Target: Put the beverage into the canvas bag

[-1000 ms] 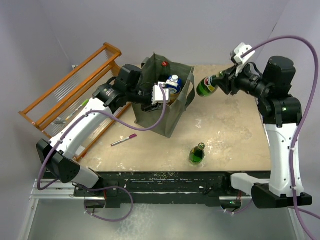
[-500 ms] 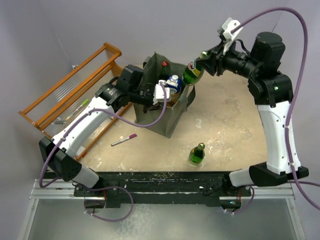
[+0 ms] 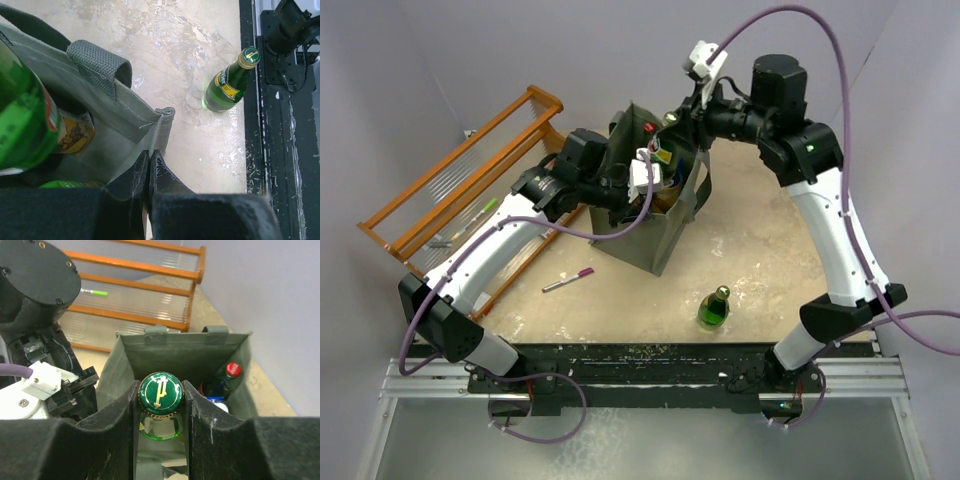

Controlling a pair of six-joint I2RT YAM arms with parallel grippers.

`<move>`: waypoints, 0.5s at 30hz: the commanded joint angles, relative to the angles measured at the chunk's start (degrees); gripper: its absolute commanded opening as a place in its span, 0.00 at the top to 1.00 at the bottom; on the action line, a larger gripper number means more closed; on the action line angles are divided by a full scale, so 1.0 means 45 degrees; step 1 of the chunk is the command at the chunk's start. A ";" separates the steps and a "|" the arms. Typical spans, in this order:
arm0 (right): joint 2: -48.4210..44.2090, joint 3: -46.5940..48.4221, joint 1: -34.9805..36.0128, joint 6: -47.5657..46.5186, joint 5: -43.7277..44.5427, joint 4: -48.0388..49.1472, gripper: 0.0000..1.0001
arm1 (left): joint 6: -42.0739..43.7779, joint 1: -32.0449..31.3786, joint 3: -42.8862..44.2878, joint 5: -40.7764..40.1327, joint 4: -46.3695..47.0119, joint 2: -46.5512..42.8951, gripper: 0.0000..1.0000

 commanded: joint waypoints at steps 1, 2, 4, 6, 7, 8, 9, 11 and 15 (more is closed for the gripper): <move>-0.0455 0.0036 0.0227 -0.0137 -0.0026 0.2153 1.00 | -0.1559 -0.0201 0.0364 0.1746 0.1089 -0.0400 1.00; -0.0418 -0.0072 0.0236 -0.0141 -0.0075 0.2126 1.00 | -0.1718 -0.0210 0.0349 0.1794 0.1200 -0.0444 1.00; -0.0427 -0.0307 0.0238 -0.0147 -0.0129 0.2093 1.00 | -0.2048 -0.0207 0.0308 0.1920 0.1390 -0.0531 1.00; -0.0432 -0.0536 0.0238 -0.0191 -0.0165 0.2027 1.00 | -0.2306 -0.0210 0.0160 0.2106 0.1592 -0.0612 1.00; -0.0446 -0.0615 0.0238 -0.0231 -0.0163 0.1978 1.00 | -0.2439 -0.0211 0.0011 0.2181 0.1725 -0.0651 1.00; -0.0451 -0.0666 0.0238 -0.0291 -0.0177 0.1916 1.00 | -0.2563 -0.0211 -0.0076 0.2319 0.1835 -0.0680 1.00; -0.0468 -0.0702 0.0238 -0.0329 -0.0155 0.1874 1.00 | -0.2710 -0.0213 -0.0185 0.2395 0.1939 -0.0698 1.00; -0.0499 -0.0763 0.0238 -0.0387 -0.0099 0.1794 1.00 | -0.2859 -0.0199 -0.0338 0.2552 0.2075 -0.0739 1.00; -0.0568 -0.0760 0.0238 -0.0430 0.0018 0.1684 1.00 | -0.3233 -0.0203 -0.0466 0.2915 0.2303 -0.0822 1.00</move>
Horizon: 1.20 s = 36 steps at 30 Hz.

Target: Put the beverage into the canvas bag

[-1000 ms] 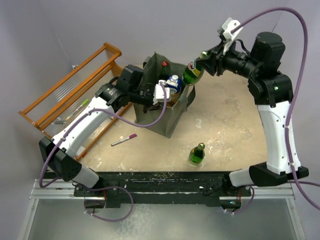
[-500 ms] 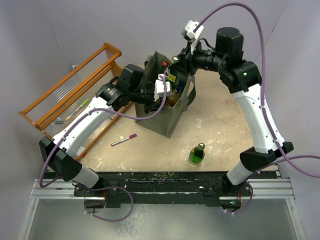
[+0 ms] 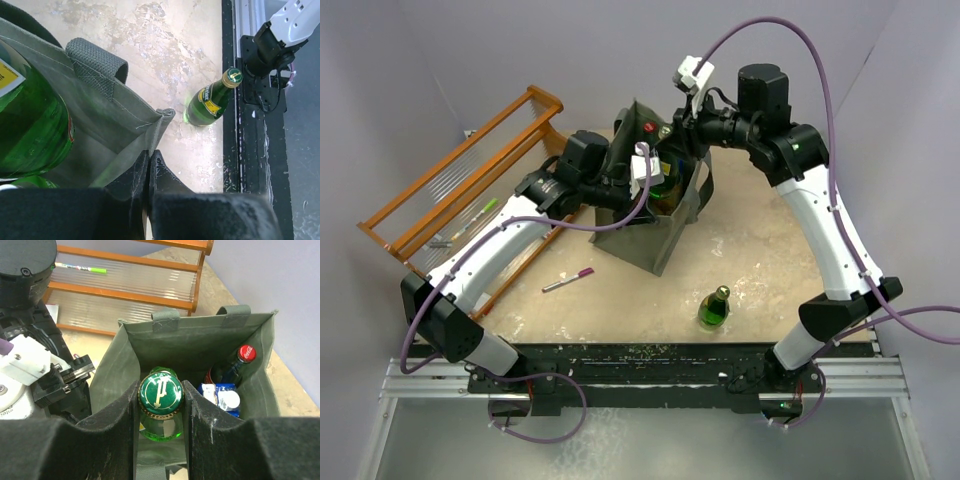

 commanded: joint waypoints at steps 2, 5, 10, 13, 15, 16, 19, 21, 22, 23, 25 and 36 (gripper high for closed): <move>-0.0805 0.0500 0.0000 -0.0232 0.0060 0.1761 1.00 | -0.1115 -0.0212 0.0071 0.2368 0.1227 -0.0879 1.00; -0.0826 0.0615 -0.0001 -0.0232 0.0231 0.1747 1.00 | -0.1066 -0.0209 0.0016 0.2240 0.1207 -0.1043 1.00; -0.0835 0.0549 -0.0005 -0.0271 0.0316 0.1681 1.00 | -0.0832 -0.0210 -0.0196 0.1726 0.1132 -0.1413 1.00; -0.0725 0.0543 0.0000 -0.0485 -0.0067 0.1412 1.00 | -0.1003 -0.0203 -0.0333 0.1785 0.1236 -0.1543 1.00; -0.0582 0.0571 -0.0006 -0.0647 -0.0365 0.1185 1.00 | -0.1029 -0.0207 -0.0380 0.1860 0.1252 -0.1565 1.00; -0.0549 0.0572 -0.0001 -0.0752 -0.0502 0.1087 1.00 | -0.1027 -0.0198 -0.0399 0.1891 0.1261 -0.1560 1.00; -0.0431 0.0454 0.0014 -0.0908 -0.0840 0.0980 1.00 | -0.1023 -0.0209 -0.0450 0.1901 0.1278 -0.1589 1.00; -0.0301 0.0398 0.0048 -0.0951 -0.1071 0.0847 1.00 | -0.0942 -0.0206 -0.0489 0.1786 0.1292 -0.1582 1.00; -0.0209 0.0397 0.0072 -0.1012 -0.1164 0.0767 1.00 | -0.0875 -0.0210 -0.0522 0.1699 0.1303 -0.1589 1.00; -0.0143 0.0365 0.0104 -0.1071 -0.1224 0.0679 1.00 | -0.0808 -0.0196 -0.0578 0.1607 0.1317 -0.1607 0.98; -0.0104 0.0143 0.0135 -0.1173 -0.1268 0.0684 1.00 | -0.0735 -0.0208 -0.0713 0.1395 0.1445 -0.1676 0.94; -0.0045 -0.1055 0.0156 -0.1358 -0.1143 0.1053 1.00 | -0.0260 -0.0140 -0.1049 0.0780 0.1528 -0.1928 0.67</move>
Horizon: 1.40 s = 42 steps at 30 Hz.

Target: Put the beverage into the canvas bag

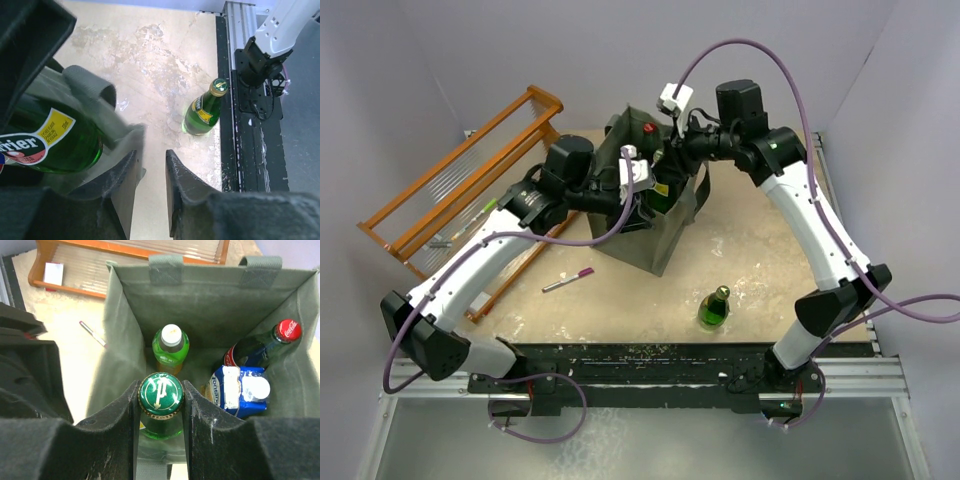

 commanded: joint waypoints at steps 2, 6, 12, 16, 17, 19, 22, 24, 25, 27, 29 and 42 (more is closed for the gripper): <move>-0.0457 -0.0062 0.0073 -0.0213 -0.0529 0.1967 1.00 | 0.0278 -0.0009 -0.0042 0.0720 0.0417 -0.0618 0.62; -0.0477 -0.0648 0.0092 -0.0094 -0.0229 0.2501 1.00 | 0.0608 0.0290 -0.0064 0.0592 0.0299 -0.0954 0.48; -0.0225 -0.1008 0.0112 0.0225 0.0435 0.2990 1.00 | 0.0989 0.0839 -0.0162 0.0135 0.0221 -0.1557 0.30; -0.0022 -0.1113 0.0112 0.0378 0.0945 0.3107 1.00 | 0.1089 0.1270 -0.0244 -0.0133 0.0323 -0.1878 0.25; 0.0000 -0.1216 0.0112 0.0355 0.0987 0.3108 1.00 | 0.1090 0.1374 -0.0268 -0.0174 0.0370 -0.1954 0.23; -0.0016 -0.1513 0.0112 0.0296 0.1085 0.3221 1.00 | 0.1110 0.1557 -0.0289 -0.0241 0.0421 -0.2090 0.21; -0.0046 -0.1943 0.0112 0.0214 0.1238 0.3419 1.00 | 0.1234 0.1676 -0.0279 -0.0446 0.0410 -0.2242 0.19; -0.0029 -0.2152 0.0112 0.0148 0.1358 0.3490 1.00 | 0.1378 0.1697 -0.0279 -0.0612 0.0370 -0.2270 0.18; -0.0028 -0.2235 0.0112 0.0113 0.1371 0.3493 1.00 | 0.1419 0.1698 -0.0280 -0.0703 0.0383 -0.2288 0.18; -0.0028 -0.2416 0.0112 0.0064 0.1423 0.3556 1.00 | 0.1427 0.1698 -0.0298 -0.0987 0.0447 -0.2259 0.17; -0.0019 -0.2630 0.0112 0.0029 0.1552 0.3677 1.00 | 0.1375 0.1698 -0.0274 -0.1442 0.0533 -0.2219 0.17; 0.0415 -0.2948 0.0131 -0.0087 0.2154 0.4040 1.00 | 0.1491 0.1834 -0.0614 -0.2802 0.0971 -0.2095 0.12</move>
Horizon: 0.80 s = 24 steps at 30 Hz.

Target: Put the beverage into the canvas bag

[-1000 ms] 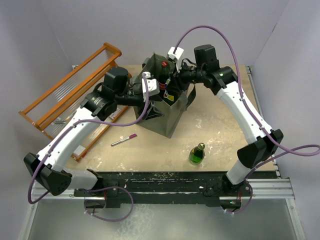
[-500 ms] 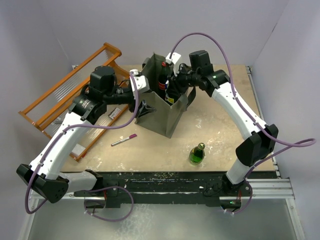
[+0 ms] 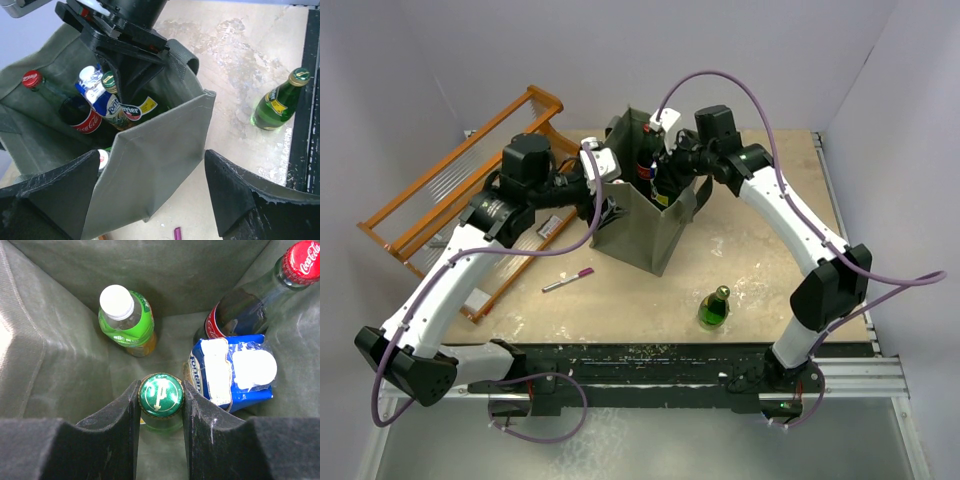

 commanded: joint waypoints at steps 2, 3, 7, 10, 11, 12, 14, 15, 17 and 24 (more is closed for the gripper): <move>0.0043 0.0606 0.0078 -0.0285 -0.0396 0.1332 1.00 | 0.0238 0.0186 -0.0024 -0.0753 0.0660 -0.0099 0.11; 0.0092 0.0634 0.0087 -0.0359 -0.0479 0.1235 1.00 | 0.0302 0.0203 -0.0050 -0.0765 0.0652 -0.0065 0.11; 0.0174 0.0657 0.0127 -0.0535 -0.0745 0.0997 1.00 | 0.0889 0.0208 0.0043 -0.0786 0.0480 -0.0052 0.08; 0.0251 0.0683 0.0159 -0.0702 -0.0871 0.0745 1.00 | 0.1699 0.0209 0.0313 -0.0666 0.0074 0.0026 0.07; 0.0301 0.0703 0.0180 -0.0741 -0.0893 0.0652 1.00 | 0.2040 0.0208 0.0437 -0.0574 -0.0103 0.0112 0.06; 0.0351 0.0744 0.0195 -0.0780 -0.0903 0.0569 1.00 | 0.2468 0.0208 0.0591 -0.0452 -0.0388 0.0198 0.06; 0.0453 0.0880 0.0224 -0.0825 -0.0941 0.0391 1.00 | 0.3345 0.0218 0.0970 -0.0191 -0.1052 0.0493 0.06; 0.0485 0.0961 0.0240 -0.0832 -0.0943 0.0312 1.00 | 0.3825 0.0209 0.1229 -0.0031 -0.1493 0.0688 0.07; 0.0549 0.1128 0.0254 -0.0827 -0.0942 0.0215 1.00 | 0.4568 0.0208 0.1696 0.0122 -0.2076 0.1140 0.08; 0.0531 0.1260 0.0254 -0.0789 -0.0842 0.0062 1.00 | 0.5918 0.0211 0.2914 0.0672 -0.3070 0.2704 0.17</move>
